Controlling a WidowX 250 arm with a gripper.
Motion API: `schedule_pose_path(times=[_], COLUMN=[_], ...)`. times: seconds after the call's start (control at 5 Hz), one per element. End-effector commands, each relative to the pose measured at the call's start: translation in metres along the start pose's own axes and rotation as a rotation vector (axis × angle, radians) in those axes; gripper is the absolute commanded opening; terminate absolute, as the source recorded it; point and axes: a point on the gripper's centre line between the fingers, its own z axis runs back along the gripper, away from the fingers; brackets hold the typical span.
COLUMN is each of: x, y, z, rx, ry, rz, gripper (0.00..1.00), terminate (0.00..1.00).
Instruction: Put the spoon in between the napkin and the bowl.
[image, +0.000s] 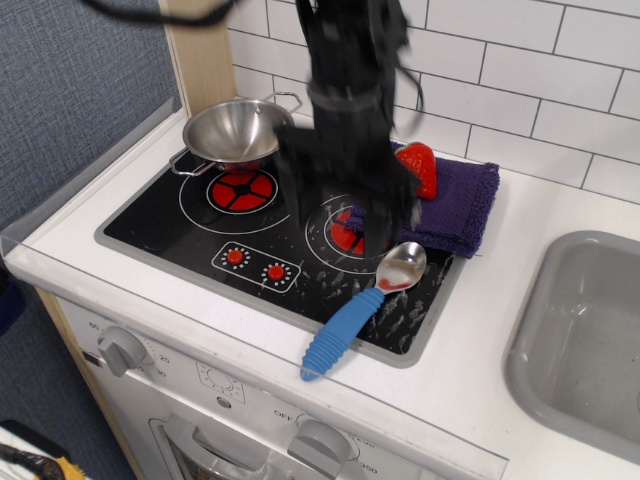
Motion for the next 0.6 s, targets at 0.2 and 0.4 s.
schedule_pose_path(times=[0.2, 0.4], x=[-0.021, -0.021], y=[-0.022, -0.019], z=[-0.046, -0.051], rx=[0.021, 0.017], ry=[0.09, 0.101], rz=[-0.08, -0.066], gripper=[1.0, 0.0], terminate=[0.0, 0.0])
